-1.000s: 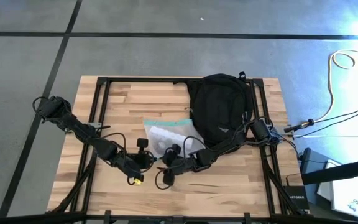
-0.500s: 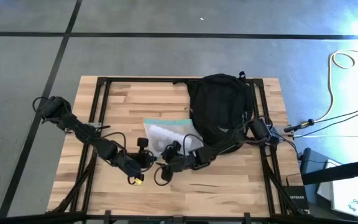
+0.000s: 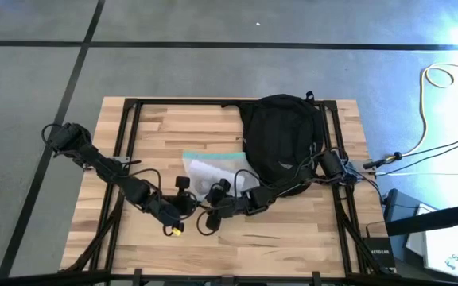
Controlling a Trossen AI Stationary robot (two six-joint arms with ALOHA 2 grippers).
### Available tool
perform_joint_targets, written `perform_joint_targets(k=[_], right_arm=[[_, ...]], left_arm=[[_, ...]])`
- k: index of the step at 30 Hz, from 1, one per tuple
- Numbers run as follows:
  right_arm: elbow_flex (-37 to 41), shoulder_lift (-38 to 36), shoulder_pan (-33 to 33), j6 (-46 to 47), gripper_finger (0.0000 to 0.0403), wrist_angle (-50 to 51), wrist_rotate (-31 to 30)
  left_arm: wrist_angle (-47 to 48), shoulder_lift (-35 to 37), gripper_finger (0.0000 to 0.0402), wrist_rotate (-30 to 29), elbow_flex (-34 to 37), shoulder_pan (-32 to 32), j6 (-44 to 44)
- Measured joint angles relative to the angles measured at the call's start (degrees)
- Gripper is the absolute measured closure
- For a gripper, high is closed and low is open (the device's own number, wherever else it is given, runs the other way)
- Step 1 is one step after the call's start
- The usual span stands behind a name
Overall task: Unpack backpack
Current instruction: Open the transparent zipper bag
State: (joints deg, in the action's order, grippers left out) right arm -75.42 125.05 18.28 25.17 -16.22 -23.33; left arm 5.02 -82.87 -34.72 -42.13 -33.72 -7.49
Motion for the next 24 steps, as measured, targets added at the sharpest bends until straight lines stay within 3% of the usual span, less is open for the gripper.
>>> perform_joint_targets(k=[4,6,15,24], right_arm=[[0.00,0.01,-0.04,-0.13,0.0370,-0.22,0.00],[0.00,0.01,-0.04,-0.75,0.0393,-0.22,0.05],[0.00,0.03,0.01,-1.84,0.0400,-1.35,3.08],[0.00,-0.21,0.13,-1.83,0.0402,-2.30,12.65]], left_arm=[[-0.07,0.02,0.0401,0.00,-0.09,-0.03,0.00],[-0.09,0.02,0.0401,-0.02,-0.09,-0.01,0.09],[0.52,0.04,0.0401,-0.07,0.15,-0.01,0.37],[1.75,0.04,0.0401,0.15,0.24,-0.01,-1.17]])
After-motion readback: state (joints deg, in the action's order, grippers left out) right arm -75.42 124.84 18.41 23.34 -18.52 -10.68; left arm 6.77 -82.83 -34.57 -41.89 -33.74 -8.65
